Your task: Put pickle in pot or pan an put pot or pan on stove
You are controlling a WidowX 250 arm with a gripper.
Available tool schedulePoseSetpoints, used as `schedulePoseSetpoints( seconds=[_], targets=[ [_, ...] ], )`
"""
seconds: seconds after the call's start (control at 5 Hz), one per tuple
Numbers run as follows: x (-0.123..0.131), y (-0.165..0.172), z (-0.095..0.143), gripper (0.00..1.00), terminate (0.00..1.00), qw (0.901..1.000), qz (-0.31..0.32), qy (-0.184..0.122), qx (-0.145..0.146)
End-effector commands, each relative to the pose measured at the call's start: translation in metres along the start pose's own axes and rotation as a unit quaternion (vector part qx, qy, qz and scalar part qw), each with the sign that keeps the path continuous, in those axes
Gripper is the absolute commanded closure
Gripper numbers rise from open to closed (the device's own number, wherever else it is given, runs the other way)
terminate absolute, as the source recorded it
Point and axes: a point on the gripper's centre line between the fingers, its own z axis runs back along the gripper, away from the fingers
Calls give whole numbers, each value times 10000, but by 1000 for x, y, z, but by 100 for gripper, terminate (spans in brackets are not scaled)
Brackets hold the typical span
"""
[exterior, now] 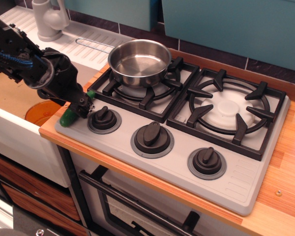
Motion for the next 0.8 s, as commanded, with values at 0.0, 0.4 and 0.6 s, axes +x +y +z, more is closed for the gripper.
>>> schedulePoseSetpoints(
  seconds=[0.0, 0.4, 0.6],
  targets=[
    [2, 0, 9, 100, 0, 9999, -30, 127, -57],
    [19, 2, 56, 100, 0, 9964, 33, 764, -378],
    [42, 3, 99, 100, 0, 9924, 187, 1168, -353]
  ],
)
